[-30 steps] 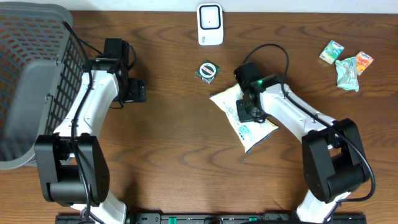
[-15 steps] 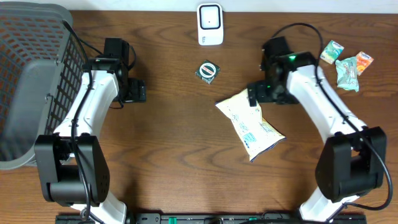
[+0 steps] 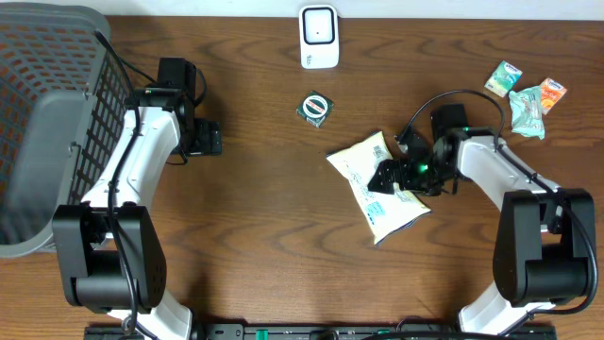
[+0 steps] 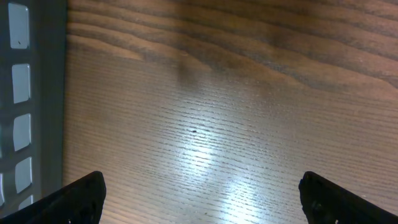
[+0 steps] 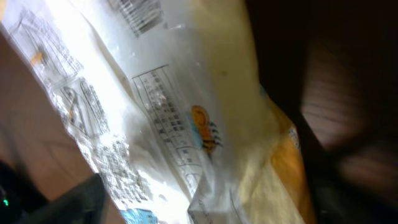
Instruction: Scan the item barcode
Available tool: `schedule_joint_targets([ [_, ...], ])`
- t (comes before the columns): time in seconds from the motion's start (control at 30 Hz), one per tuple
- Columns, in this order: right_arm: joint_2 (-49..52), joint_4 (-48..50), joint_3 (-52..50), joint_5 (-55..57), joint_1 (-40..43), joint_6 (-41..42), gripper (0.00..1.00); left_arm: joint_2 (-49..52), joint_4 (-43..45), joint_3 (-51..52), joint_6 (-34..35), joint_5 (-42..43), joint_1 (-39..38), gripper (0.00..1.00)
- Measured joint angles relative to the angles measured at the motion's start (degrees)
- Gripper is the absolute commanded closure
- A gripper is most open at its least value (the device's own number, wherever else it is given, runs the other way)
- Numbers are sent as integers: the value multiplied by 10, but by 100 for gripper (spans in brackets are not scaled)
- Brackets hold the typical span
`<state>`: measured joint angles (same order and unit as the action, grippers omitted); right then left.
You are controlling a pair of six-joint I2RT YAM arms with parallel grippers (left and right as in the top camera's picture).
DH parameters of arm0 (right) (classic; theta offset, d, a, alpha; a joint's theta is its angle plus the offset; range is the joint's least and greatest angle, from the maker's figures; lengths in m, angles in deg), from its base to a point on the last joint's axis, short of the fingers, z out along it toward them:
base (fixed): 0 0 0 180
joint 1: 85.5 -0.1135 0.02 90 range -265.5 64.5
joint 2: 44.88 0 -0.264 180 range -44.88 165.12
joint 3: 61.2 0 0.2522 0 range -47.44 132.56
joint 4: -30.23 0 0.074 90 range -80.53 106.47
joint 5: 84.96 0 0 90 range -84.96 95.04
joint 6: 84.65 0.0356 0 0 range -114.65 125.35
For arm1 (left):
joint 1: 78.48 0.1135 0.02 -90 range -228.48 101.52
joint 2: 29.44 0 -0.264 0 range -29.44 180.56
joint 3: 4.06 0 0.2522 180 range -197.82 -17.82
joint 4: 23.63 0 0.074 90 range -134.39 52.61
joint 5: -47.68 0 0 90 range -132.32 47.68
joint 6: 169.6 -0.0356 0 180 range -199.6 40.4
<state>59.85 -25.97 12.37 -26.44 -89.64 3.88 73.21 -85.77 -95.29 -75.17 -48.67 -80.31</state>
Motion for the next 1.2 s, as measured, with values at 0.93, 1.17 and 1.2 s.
schedule_joint_targets([
  [0.93, -153, 87, 13, -224, 1, -72, 99, 0, 0, 0, 0, 0, 0, 2],
  [1.17, -217, 164, 14, -287, 2, -38, 99, 0, 0, 0, 0, 0, 0, 2],
  [1.2, -220, 164, 14, -290, 2, -35, 99, 0, 0, 0, 0, 0, 0, 2],
])
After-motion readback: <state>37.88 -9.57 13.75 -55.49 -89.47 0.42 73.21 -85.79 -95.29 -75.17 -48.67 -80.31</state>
